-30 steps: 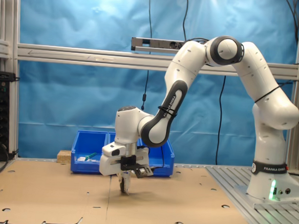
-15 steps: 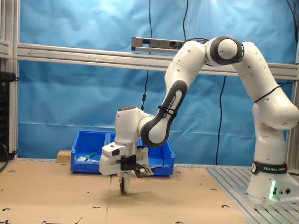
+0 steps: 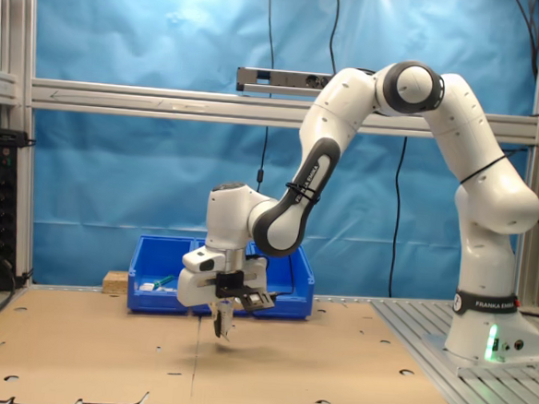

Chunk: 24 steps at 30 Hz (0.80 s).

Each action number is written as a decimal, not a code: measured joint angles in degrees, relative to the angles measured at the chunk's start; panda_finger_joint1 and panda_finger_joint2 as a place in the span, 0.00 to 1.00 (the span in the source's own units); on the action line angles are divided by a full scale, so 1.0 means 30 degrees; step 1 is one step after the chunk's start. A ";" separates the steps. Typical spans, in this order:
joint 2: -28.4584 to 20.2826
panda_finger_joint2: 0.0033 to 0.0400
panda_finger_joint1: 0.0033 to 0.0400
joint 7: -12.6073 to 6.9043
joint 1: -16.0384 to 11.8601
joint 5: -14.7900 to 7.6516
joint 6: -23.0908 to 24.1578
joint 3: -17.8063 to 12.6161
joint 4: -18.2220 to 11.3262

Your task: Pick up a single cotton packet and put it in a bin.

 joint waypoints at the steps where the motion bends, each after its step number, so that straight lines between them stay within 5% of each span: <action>1: -0.0199 0.07 0.07 0.0000 0.0011 0.0000 -0.0150 0.0000 0.0000; 24: -0.7243 0.07 0.07 0.0000 0.0202 0.0000 -0.4813 -0.0163 -0.0433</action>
